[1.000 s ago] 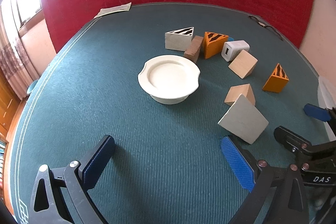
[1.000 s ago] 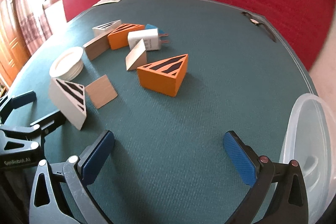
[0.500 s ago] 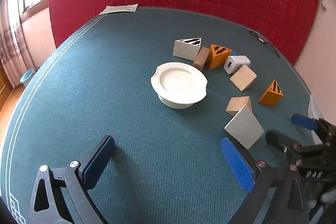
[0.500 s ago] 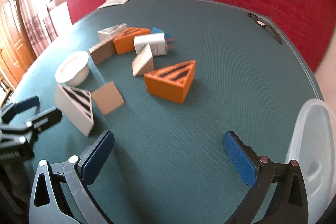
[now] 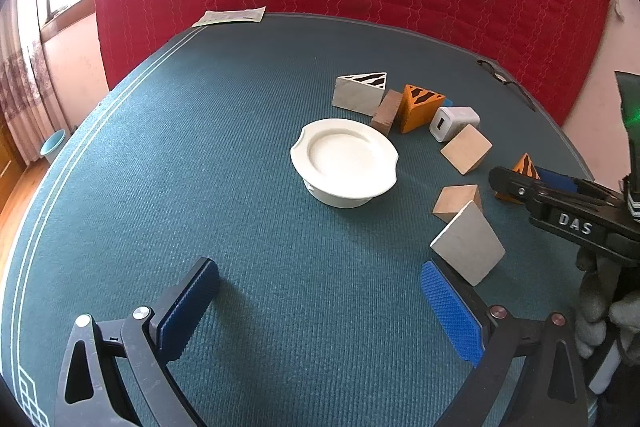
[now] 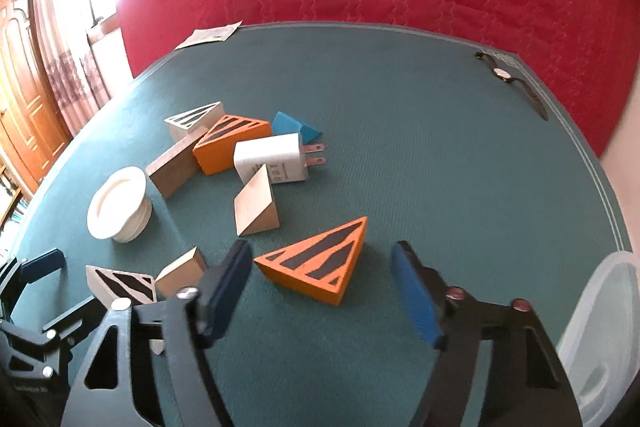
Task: Organize rigid objects
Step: 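Reach the right gripper to the orange striped triangle block and grasp it, then lift the orange triangle with the right gripper while the left gripper grasps the white striped triangle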
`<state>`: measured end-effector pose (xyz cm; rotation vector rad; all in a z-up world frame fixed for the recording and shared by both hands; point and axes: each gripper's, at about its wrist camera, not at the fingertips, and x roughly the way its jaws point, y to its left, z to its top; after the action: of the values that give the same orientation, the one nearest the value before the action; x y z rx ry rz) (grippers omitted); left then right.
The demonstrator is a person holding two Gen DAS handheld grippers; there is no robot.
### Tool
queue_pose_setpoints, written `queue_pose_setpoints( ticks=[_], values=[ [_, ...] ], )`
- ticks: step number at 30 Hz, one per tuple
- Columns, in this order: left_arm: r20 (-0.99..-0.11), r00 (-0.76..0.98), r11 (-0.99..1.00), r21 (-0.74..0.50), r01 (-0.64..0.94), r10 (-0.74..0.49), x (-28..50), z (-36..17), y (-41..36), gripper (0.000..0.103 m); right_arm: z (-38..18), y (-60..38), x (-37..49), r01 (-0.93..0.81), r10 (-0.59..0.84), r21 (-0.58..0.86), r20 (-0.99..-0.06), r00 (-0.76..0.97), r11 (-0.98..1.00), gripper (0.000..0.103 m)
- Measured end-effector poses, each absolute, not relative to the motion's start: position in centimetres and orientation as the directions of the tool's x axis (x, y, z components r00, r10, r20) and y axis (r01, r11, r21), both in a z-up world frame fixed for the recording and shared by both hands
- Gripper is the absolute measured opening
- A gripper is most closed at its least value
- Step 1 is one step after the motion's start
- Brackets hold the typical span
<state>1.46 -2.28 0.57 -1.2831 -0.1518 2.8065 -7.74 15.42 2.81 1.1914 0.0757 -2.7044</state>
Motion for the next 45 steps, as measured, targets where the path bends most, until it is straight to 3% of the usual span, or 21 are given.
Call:
queue_pose_setpoints(
  ticks=[3,23,35,45],
  values=[
    [-0.752,-0.654,-0.994,-0.107,-0.004,0.084,1.5,0.5,-2.2,0.103,2.4,15.2,-7.7,0.193,-0.140,0.014,-0.739,-0.659,-0.981,0.052],
    [-0.759,-0.650,-0.995,-0.092,0.046,0.040,1.5,0.9,-2.8,0.103,2.3,15.5,-4.9,0.244,-0.196,0.039,-0.724,-0.662,-0.969,0.052],
    [-0.731,-0.682,-0.996,-0.054,0.075,-0.012,2.1,2.4,-3.0,0.103,2.5,13.1,-2.0,0.396,-0.337,0.093,-0.718,-0.609,-0.914,0.052],
    [-0.703,-0.711,-0.999,-0.052,-0.002,0.038,2.4,3.6,-0.5,0.103,3.0,14.9,-2.2,0.339,-0.314,0.112,-0.709,-0.631,-0.934,0.052]
  ],
)
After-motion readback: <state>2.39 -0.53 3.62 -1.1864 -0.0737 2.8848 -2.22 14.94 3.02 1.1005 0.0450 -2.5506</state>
